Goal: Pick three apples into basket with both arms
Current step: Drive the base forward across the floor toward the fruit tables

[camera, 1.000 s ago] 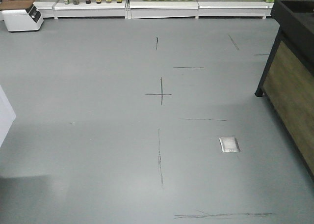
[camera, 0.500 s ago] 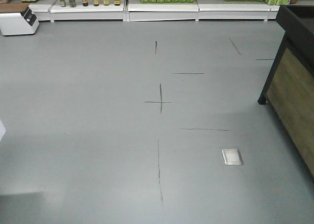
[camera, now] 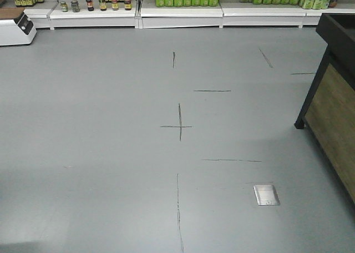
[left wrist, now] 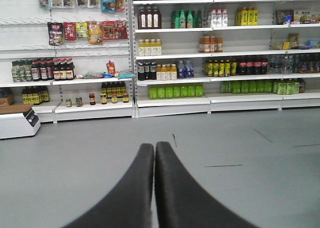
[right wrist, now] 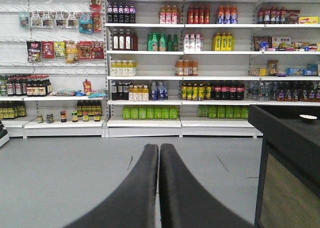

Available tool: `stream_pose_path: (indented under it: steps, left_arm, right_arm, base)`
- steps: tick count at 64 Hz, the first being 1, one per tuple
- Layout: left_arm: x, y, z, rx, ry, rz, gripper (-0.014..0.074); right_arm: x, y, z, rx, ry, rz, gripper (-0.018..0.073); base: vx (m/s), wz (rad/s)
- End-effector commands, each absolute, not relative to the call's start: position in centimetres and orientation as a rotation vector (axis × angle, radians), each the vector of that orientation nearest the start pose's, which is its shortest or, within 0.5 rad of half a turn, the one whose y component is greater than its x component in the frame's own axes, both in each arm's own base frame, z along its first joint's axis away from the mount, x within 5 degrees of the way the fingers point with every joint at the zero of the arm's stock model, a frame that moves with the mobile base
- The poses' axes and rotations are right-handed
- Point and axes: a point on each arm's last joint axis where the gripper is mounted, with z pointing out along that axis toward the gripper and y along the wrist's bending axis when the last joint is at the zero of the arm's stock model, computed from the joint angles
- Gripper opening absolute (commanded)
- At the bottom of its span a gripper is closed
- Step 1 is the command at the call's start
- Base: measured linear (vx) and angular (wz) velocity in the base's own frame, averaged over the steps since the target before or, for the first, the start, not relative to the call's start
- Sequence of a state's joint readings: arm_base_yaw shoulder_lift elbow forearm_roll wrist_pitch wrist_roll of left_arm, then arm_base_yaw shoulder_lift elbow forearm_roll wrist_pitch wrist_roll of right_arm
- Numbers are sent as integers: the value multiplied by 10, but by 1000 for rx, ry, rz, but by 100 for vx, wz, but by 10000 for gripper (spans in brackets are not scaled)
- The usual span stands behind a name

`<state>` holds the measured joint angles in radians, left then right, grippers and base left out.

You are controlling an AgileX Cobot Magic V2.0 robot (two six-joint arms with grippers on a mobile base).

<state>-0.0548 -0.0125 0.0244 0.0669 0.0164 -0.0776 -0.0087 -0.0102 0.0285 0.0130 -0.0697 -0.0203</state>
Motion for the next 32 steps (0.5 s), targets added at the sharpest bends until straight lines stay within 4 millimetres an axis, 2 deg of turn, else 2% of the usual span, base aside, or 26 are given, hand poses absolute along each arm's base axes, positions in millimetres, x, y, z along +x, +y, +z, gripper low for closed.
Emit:
stream_pose_path:
  steps: [1,32]
  left_arm:
    - [56,-3,204,24,1447,-69,-6]
    - [56,-3,204,24,1447,-69,-6]
  right_arm:
    - [55,-1,213,-5,1364,-23,-9]
    - [55,-1,213,-5,1364,-23,-9]
  base:
    - [22,3]
    - [18,5]
